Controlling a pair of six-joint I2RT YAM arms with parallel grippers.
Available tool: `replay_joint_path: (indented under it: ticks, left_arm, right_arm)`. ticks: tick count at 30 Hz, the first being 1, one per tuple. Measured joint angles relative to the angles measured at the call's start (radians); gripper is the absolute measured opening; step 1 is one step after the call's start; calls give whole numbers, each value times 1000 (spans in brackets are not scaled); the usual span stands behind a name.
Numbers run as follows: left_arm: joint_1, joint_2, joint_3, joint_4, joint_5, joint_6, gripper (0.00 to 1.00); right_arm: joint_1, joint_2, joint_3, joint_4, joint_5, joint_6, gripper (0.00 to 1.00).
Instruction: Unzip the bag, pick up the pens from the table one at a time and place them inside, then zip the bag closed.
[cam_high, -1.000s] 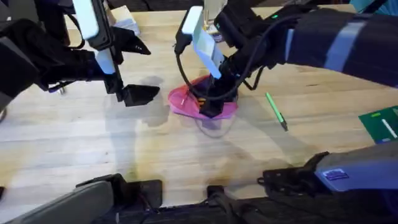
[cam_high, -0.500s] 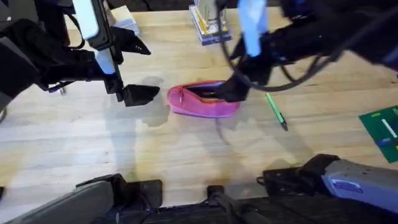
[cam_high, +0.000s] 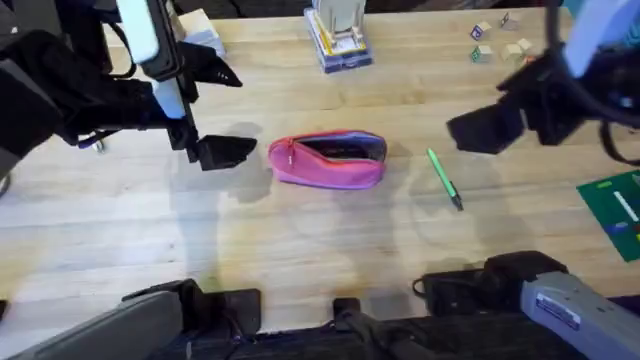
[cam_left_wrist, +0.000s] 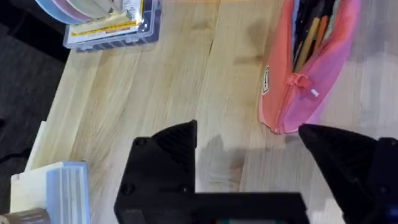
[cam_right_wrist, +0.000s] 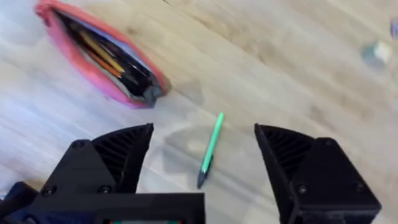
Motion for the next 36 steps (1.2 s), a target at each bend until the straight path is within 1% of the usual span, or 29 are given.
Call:
replay_joint_path:
  ticks: [5,10,13,14,15,21,26,32,36]
  left_arm:
    - [0,0,0,0,0,0,993]
    - [0,0,0,0,0,0,993]
    - [0,0,0,0,0,0,993]
    - [0,0,0,0,0,0,993]
    - [0,0,0,0,0,0,993]
    - [0,0,0,0,0,0,993]
    - [0,0,0,0,0,0,994]
    - [0,0,0,0,0,0,993]
    - [0,0,0,0,0,0,993]
  right_arm:
    - [-99,-5,2,-88,0,20,997]
    - [-150,30,2,-132,0,35,997]
    - [-157,71,2,-136,0,38,997]
    - [-157,113,2,-136,0,41,998]
    - [-157,129,2,-136,0,41,998]
    - [-157,199,2,-147,0,45,998]
    - [-157,238,2,-148,-6,67,997]
    - [-157,261,2,-147,-45,104,998]
    - [-157,284,-4,-135,-29,108,997]
